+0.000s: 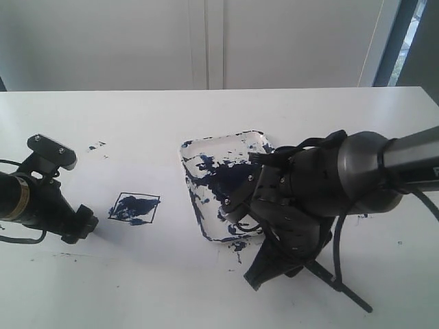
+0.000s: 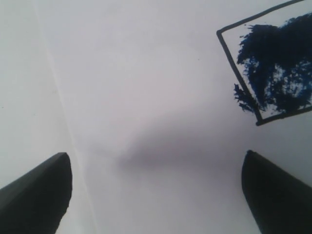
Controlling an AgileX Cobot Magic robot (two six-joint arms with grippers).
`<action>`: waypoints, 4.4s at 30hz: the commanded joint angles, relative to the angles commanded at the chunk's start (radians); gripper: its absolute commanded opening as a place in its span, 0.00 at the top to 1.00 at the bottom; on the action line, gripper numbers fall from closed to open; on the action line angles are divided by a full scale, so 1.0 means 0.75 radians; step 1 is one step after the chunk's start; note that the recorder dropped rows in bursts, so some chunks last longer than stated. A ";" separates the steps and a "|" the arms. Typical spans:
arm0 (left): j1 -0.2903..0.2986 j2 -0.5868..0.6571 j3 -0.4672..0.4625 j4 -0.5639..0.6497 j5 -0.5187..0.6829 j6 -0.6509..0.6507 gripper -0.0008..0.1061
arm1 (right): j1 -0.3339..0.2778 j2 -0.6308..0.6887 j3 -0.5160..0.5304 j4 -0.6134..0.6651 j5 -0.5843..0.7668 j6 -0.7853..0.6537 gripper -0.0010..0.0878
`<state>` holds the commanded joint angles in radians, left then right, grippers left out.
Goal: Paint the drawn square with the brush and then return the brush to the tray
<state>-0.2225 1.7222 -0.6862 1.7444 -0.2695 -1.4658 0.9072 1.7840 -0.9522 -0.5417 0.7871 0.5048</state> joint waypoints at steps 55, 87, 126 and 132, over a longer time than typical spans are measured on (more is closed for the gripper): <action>0.000 0.000 0.000 0.000 -0.043 -0.024 0.11 | 0.229 0.158 -0.551 -0.161 0.579 -0.702 0.99; 0.000 0.000 0.000 0.000 -0.046 -0.027 0.11 | 0.376 0.299 -0.619 -0.132 0.579 -0.786 0.99; 0.000 0.000 0.058 0.000 0.047 -0.033 0.11 | 0.279 0.293 -0.557 -0.224 0.579 -0.680 0.99; 0.000 0.000 0.058 0.000 0.047 -0.033 0.11 | 0.350 0.290 -0.557 -0.206 0.579 -0.714 0.99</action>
<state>-0.2225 1.7222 -0.6425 1.7444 -0.2342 -1.4909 1.1699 2.0013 -1.3697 -0.6961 1.2211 -0.0310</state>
